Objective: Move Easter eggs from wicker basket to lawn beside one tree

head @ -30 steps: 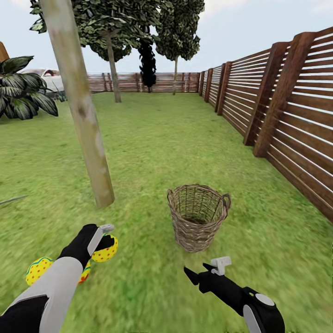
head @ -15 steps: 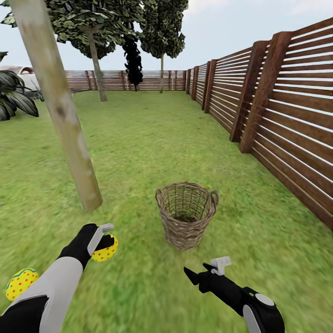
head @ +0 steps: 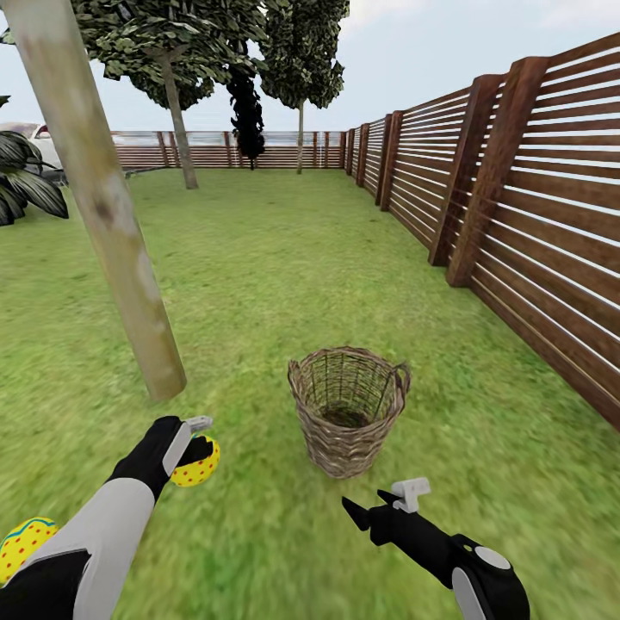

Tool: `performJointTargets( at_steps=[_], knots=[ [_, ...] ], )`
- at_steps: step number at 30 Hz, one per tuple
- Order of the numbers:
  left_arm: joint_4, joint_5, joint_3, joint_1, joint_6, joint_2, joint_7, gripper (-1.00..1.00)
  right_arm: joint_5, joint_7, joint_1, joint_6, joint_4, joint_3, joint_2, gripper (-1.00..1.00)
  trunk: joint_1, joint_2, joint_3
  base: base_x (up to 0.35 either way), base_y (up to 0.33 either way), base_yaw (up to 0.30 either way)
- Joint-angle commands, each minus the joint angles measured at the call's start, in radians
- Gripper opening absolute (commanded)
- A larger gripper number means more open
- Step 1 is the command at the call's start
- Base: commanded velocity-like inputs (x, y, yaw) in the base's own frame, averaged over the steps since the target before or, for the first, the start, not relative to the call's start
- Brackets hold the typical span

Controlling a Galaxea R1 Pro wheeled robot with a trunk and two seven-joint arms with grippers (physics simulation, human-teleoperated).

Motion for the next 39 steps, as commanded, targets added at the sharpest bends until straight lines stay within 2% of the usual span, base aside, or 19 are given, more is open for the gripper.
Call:
performJointTargets(
  at_steps=[1,39],
  knots=[
    [-0.002,0.010,0.001,0.000,0.003,-0.001,0.008,-1.00,-0.006,0.000,0.000,0.007,-0.001,-0.001,0.000,1.00,0.000,0.000,-0.001,0.002,0.000,0.000],
    [-0.003,0.017,0.002,0.001,0.003,0.000,0.021,-1.00,-0.006,-0.001,-0.001,0.007,0.000,0.001,-0.001,1.00,0.017,-0.009,-0.148,0.000,0.000,0.000]
  ],
)
